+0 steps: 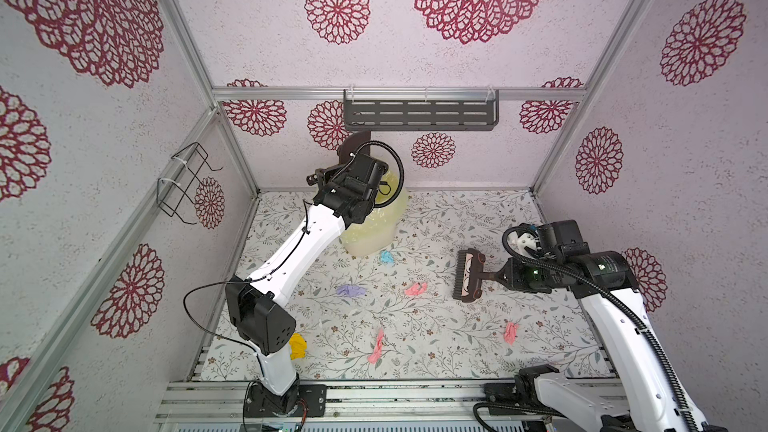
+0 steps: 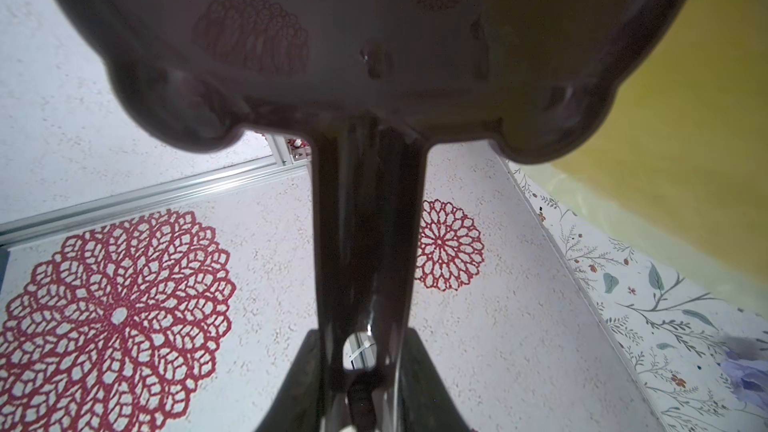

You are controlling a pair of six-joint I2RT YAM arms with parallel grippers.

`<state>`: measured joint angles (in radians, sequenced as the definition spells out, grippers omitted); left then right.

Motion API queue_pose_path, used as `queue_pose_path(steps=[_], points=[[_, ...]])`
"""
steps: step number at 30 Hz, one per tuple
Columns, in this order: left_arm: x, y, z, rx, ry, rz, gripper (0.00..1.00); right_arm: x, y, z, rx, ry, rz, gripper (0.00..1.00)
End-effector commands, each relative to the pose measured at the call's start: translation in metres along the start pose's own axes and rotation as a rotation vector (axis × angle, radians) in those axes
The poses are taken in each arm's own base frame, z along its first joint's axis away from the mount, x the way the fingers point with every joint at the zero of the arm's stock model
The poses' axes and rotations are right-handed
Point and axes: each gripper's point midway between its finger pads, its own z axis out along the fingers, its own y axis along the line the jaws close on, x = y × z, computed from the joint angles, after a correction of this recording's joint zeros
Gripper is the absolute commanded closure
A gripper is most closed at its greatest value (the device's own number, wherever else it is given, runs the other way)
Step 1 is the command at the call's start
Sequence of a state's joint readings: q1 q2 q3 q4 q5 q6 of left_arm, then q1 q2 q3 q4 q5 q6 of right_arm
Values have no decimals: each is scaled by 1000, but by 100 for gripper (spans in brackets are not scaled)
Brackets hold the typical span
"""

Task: Sweep away the paper scraps from the table
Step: 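Tip the dustpan over the yellow-bagged bin with the left gripper, then lower the dustpan back to the table with left while right moves brush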

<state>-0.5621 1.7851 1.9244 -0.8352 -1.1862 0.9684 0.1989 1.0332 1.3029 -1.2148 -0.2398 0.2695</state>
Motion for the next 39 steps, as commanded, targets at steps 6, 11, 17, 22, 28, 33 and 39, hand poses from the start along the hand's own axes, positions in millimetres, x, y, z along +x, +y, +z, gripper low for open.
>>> queue_pose_path(steps=[6,11,17,22,28,33,39], points=[[2,22,-51,125,-195,-315,100,-12,-19,-16,133,-51,-54,100],[-20,-11,-93,374,-334,-456,100,-13,-52,-26,327,-75,-21,100],[-46,-69,-136,607,-433,-493,100,-5,-90,-36,543,-98,80,100],[-69,-116,-169,798,-506,-487,100,1,-113,-43,688,-107,148,100],[-83,-172,-200,996,-520,-386,100,9,-135,-60,866,-97,217,100],[-87,-207,-225,1119,-502,-284,100,31,-147,-55,940,-21,257,100],[-86,-238,-250,1220,-481,-199,100,55,-146,-38,887,47,284,100]])
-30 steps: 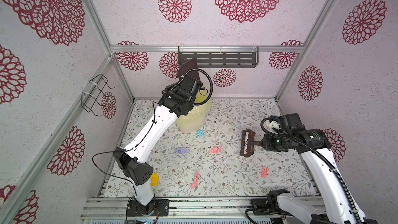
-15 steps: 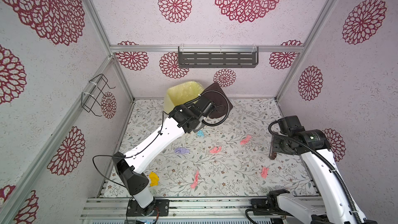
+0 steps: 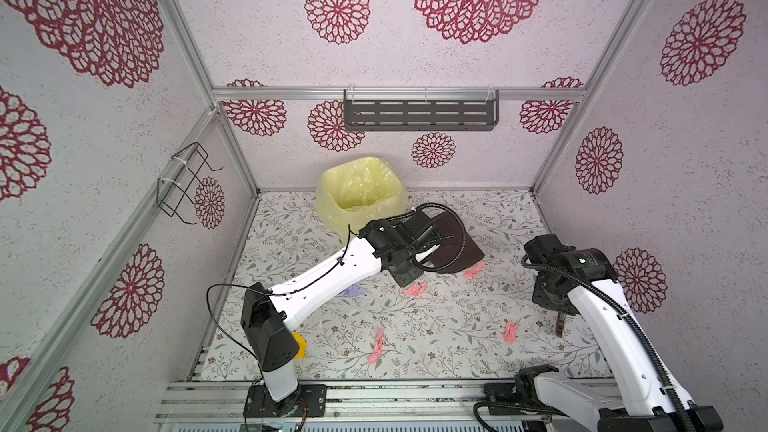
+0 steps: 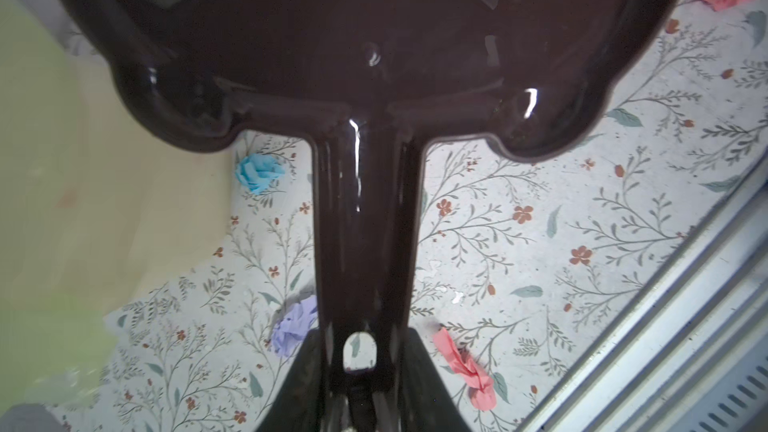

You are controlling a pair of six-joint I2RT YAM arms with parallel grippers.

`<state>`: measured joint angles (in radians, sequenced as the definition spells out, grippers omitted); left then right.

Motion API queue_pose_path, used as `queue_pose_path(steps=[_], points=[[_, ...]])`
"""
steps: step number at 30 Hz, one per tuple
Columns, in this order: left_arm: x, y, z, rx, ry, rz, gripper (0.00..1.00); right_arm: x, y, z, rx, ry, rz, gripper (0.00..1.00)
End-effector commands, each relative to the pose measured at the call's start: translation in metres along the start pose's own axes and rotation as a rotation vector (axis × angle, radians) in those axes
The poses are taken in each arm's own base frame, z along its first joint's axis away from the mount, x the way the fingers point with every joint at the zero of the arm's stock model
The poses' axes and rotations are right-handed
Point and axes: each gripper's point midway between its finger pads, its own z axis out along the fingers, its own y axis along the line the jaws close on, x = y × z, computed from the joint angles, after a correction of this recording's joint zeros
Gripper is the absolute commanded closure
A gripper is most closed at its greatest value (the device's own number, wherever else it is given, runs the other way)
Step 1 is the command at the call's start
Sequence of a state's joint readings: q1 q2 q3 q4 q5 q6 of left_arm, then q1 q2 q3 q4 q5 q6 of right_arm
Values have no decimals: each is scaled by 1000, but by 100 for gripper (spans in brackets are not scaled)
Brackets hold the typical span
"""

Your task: Sweep away the paper scraps from the table

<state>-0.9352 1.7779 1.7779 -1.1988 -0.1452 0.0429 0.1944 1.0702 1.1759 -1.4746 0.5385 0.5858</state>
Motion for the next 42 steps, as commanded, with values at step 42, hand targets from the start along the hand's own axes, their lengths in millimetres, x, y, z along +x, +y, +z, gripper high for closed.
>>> queue_pose_path(steps=[42], points=[[108,-109,33,301,359,32,100,61,71,-45,-546,221,-66,100]])
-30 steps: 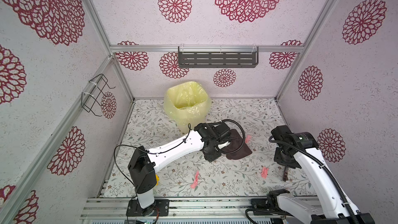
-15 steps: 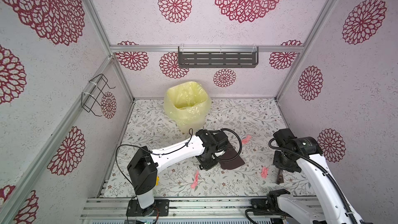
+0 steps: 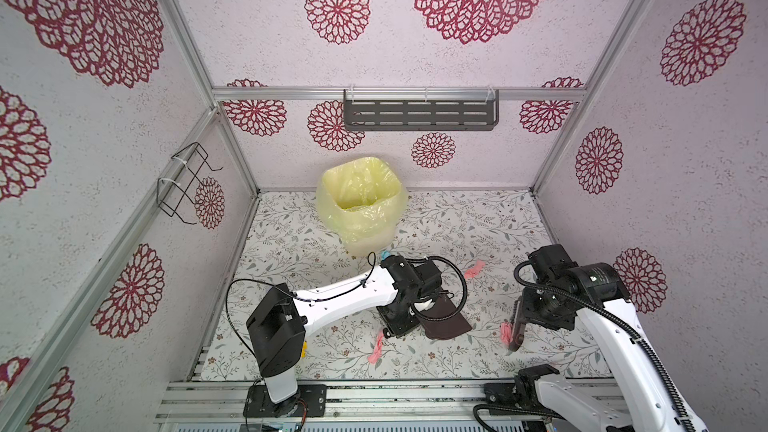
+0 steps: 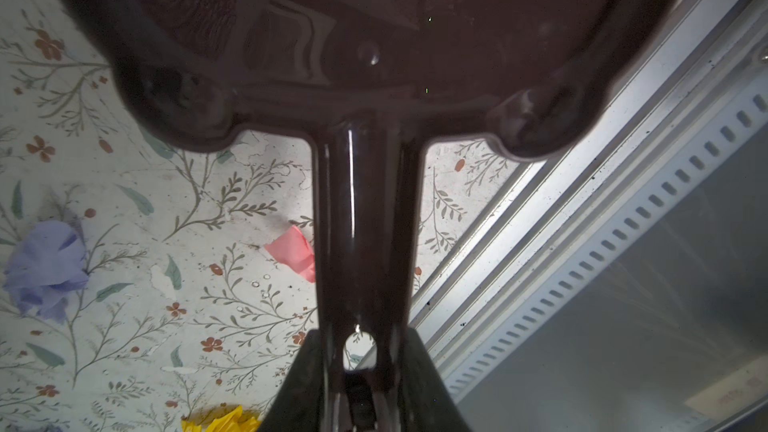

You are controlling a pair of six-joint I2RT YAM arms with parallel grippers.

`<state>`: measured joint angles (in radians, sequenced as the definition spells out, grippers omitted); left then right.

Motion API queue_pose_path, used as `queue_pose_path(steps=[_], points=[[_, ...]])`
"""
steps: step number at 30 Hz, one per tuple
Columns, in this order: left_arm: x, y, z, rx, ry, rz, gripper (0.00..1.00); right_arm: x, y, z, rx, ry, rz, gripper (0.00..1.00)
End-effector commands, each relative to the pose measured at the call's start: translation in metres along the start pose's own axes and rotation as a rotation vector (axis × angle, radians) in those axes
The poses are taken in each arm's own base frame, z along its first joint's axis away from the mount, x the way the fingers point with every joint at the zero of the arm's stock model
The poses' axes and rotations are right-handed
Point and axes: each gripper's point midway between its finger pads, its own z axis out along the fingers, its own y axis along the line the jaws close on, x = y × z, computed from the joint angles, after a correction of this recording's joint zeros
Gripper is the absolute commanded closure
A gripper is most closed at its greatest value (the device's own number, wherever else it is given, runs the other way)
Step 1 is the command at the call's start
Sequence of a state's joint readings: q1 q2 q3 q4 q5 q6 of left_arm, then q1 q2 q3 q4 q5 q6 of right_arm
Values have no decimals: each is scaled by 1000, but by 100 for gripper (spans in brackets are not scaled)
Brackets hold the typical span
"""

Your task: Sweep away the paper scraps from the table

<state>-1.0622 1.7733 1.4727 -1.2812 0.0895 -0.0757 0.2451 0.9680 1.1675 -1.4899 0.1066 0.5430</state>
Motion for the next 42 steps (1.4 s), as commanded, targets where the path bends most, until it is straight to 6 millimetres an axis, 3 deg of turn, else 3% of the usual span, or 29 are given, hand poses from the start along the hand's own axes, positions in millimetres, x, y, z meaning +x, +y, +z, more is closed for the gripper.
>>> queue_pose_path(steps=[1,8,13,15,20,28,35,42], points=[[4,-12,-5,26,-1,18,100,12,25,-6,-149,58,2,100],[8,-19,-5,40,17,27,100,8,40,-16,-241,32,12,100],[14,-23,-5,40,29,50,100,-1,9,-17,-58,-22,-40,100],[16,-27,-5,42,31,69,100,-1,5,-15,-36,-26,-48,100],[22,-28,-1,42,44,107,100,-2,6,-9,-20,-3,-120,100],[16,-31,8,65,47,143,100,-4,18,-10,-68,24,-190,100],[13,-30,15,77,53,147,100,-32,16,-38,-33,-88,-190,100],[12,-27,18,82,61,147,100,-39,14,-26,35,-46,-240,100]])
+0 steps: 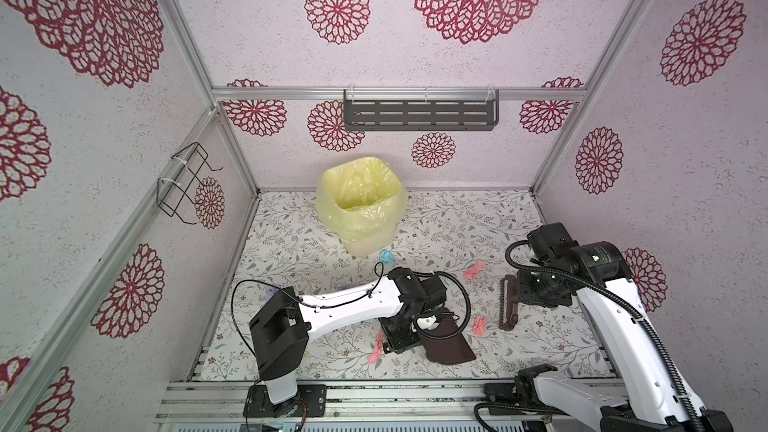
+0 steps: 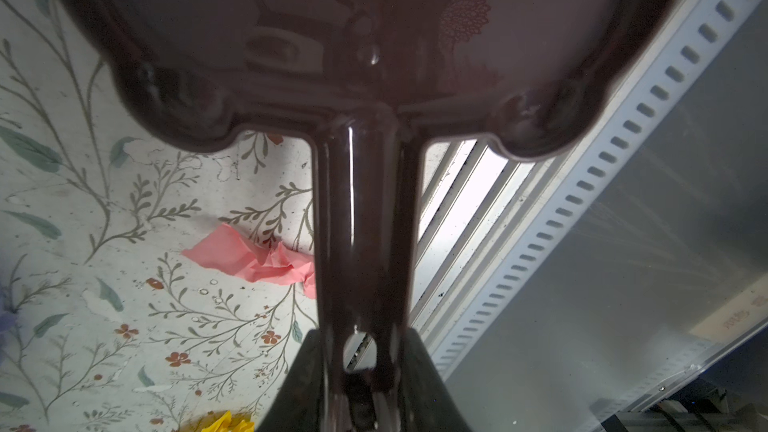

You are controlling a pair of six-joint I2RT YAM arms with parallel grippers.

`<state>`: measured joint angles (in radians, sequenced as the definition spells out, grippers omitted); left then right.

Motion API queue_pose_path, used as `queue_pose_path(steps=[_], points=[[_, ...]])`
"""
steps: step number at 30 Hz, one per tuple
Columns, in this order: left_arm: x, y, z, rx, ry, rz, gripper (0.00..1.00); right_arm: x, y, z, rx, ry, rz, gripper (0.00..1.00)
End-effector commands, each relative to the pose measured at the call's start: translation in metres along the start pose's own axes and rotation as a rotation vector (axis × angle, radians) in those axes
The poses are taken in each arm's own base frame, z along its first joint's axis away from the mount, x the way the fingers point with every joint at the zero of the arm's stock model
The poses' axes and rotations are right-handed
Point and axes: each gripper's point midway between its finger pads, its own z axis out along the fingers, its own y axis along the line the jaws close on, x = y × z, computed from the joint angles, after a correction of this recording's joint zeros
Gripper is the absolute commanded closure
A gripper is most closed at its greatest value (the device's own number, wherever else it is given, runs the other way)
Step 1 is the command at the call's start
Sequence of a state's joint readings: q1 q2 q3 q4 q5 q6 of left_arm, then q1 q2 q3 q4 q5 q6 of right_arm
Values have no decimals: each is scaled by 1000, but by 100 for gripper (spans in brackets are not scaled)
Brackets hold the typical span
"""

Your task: Sweep away the paper scraps from the table

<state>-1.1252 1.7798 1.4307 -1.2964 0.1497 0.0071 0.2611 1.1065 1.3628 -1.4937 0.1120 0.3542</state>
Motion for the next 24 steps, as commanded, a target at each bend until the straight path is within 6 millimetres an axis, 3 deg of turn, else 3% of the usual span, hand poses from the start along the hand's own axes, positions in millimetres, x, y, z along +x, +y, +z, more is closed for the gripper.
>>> queue_pose_path(steps=[1,15,24], points=[[-5,2,5,25,-5,11,100,1,-7,4,55,24,-53,100],[-16,26,12,-8,3,-8,100,8,31,22,22,114,-209,100],[-19,39,24,-65,30,15,100,17,44,30,-20,139,-221,100]])
